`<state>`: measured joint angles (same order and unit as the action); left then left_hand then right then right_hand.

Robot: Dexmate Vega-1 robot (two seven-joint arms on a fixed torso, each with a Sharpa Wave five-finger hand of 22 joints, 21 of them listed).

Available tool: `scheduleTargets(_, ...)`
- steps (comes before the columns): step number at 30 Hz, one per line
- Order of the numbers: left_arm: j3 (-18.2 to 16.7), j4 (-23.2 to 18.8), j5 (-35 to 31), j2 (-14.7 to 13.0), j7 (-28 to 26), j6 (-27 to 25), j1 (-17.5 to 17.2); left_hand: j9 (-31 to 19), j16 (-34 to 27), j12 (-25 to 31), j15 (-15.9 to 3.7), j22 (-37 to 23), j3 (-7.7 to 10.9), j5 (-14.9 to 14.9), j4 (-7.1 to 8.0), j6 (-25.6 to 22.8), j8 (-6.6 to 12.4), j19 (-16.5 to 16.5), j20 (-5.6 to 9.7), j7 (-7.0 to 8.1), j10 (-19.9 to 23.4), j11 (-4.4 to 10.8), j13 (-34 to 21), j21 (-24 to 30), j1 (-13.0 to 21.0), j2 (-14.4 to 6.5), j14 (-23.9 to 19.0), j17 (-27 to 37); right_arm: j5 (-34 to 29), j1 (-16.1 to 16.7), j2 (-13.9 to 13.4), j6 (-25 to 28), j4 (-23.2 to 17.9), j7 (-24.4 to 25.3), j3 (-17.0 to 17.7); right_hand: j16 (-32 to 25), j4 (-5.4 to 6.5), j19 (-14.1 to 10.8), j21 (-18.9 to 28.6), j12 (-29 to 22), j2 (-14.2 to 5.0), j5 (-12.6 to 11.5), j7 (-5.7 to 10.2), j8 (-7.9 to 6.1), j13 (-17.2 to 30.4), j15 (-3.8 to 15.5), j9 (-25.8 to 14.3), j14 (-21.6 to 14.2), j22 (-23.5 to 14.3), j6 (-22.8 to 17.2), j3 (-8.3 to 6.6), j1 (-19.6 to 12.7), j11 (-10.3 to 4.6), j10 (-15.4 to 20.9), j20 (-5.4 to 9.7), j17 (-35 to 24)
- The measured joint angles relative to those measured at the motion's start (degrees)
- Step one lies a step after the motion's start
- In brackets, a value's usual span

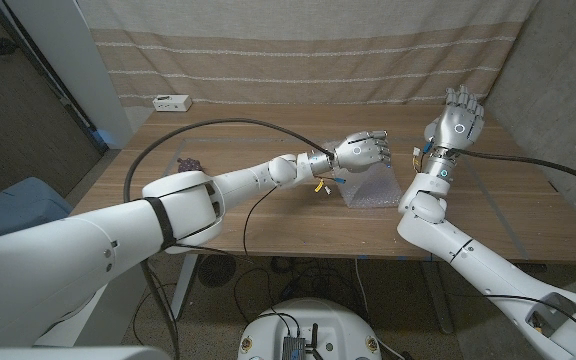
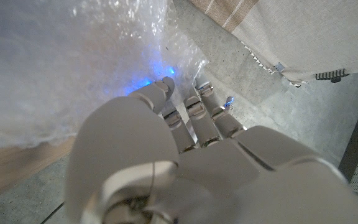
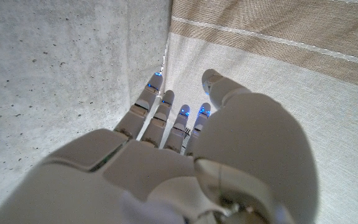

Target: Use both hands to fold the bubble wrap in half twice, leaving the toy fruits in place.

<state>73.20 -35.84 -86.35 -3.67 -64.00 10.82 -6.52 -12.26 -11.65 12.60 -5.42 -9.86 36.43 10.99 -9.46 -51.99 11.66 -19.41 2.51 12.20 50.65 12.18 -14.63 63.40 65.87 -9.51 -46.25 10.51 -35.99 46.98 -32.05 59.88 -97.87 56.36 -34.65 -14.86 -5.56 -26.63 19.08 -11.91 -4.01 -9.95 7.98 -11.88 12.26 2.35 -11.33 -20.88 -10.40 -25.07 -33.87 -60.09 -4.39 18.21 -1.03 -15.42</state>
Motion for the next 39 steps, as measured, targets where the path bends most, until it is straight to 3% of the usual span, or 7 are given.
scheduleTargets(9,2.56,-0.4,-0.77,0.06,0.0,2.39,0.19,0.0,0.44,-0.79,0.14,0.0,-0.29,0.0,-0.08,3.29,-0.96,0.47,-0.15,-0.98,-2.42,-0.17,0.14,0.49,-0.31,0.33,0.71,0.0,0.79,0.84,-0.37,-1.11,-0.69,0.47,0.9,0.0,-0.27,0.0,0.0,0.0,0.46,0.0,0.0,0.0,0.0,0.31,0.0,-0.31,0.0,0.0,0.26,1.05,0.0,0.0,0.0,0.19)
scheduleTargets(15,4.22,0.75,-1.0,0.71,0.0,1.78,0.38,1.11,0.66,-2.01,1.7,0.27,-9.72,-1.07,2.02,25.1,-1.99,5.0,-0.19,-0.01,-17.09,-0.93,0.9,-3.79,-9.6,7.71,9.99,0.3,0.92,0.98,-0.49,-1.53,-0.8,0.47,0.92,0.0,-0.27,0.24,0.0,0.0,0.46,0.0,0.0,0.23,0.0,0.31,0.0,-0.31,0.0,0.0,0.27,1.51,0.0,0.0,-0.23,0.26)
scheduleTargets(23,6.4,1.38,-0.78,1.19,0.0,-1.26,0.59,1.62,0.86,-2.01,2.69,0.11,-16.74,0.68,7.21,33.69,-1.48,9.84,-3.69,-0.31,-27.17,-3.53,1.81,-10.22,-25.04,10.6,19.75,0.27,0.95,0.96,-0.54,-2.04,-0.79,0.24,0.78,0.0,-0.1,0.23,-0.25,0.0,0.29,0.0,0.0,0.23,0.0,0.31,0.01,-0.31,-0.01,0.0,0.43,1.68,0.0,0.0,-0.23,0.26)
scheduleTargets(29,6.29,-0.08,0.7,0.6,0.0,-2.74,0.37,1.62,0.86,-1.76,2.77,0.11,-15.64,0.68,9.7,34.98,-1.26,11.54,-4.86,-1.65,-29.59,-5.8,1.87,-11.92,-28.28,5.42,22.26,0.3,0.95,0.67,-0.5,-2.08,-0.59,0.0,0.43,0.0,-0.1,0.23,-0.25,0.0,0.45,0.0,0.0,0.23,0.01,0.31,0.01,-0.3,-0.01,0.0,0.43,1.98,0.0,0.0,-0.23,0.26)
scheduleTargets(34,6.29,-0.08,4.2,0.6,0.0,-2.82,0.37,1.62,0.47,-0.83,2.84,0.11,-13.96,0.44,9.16,32.59,-0.32,10.6,-5.79,-3.23,-28.24,-7.4,2.07,-11.95,-28.07,2.94,22.02,0.16,0.95,0.67,-0.64,-2.08,-1.2,0.0,0.16,0.0,-0.1,-0.08,-0.24,0.0,0.11,0.0,-0.01,0.23,0.01,0.0,0.01,-0.61,-0.01,-0.02,0.43,2.5,0.46,0.47,-0.54,0.25)
scheduleTargets(35,1.98,-4.13,4.61,-1.27,0.0,-2.73,-1.65,1.61,0.28,-0.42,2.86,0.11,-13.71,0.44,8.91,31.72,-0.08,10.6,-5.8,-3.34,-27.57,-7.57,2.12,-11.95,-27.87,2.47,21.43,0.06,0.95,0.7,-0.68,-2.81,-1.35,-0.65,0.14,0.0,-0.09,-0.08,-0.24,0.0,0.25,0.0,-0.31,0.23,0.01,0.21,0.01,-0.82,-0.01,-0.32,0.45,2.83,0.73,0.74,-0.54,0.25)
scheduleTargets(39,0.0,-6.97,9.9,-3.18,1.41,-1.58,-2.3,1.61,-0.36,0.9,2.76,-0.16,-12.34,0.44,8.0,27.19,0.98,9.96,-6.4,-4.05,-24.03,-7.85,2.12,-12.7,-28.36,1.77,18.65,-0.3,0.99,1.31,-1.14,-4.04,-2.98,-1.56,-0.05,-0.54,0.38,-1.8,-0.04,-0.77,0.12,0.0,-1.0,-0.34,0.01,0.2,0.01,-2.71,-0.01,-2.15,1.32,4.94,0.75,2.8,-0.36,0.22)
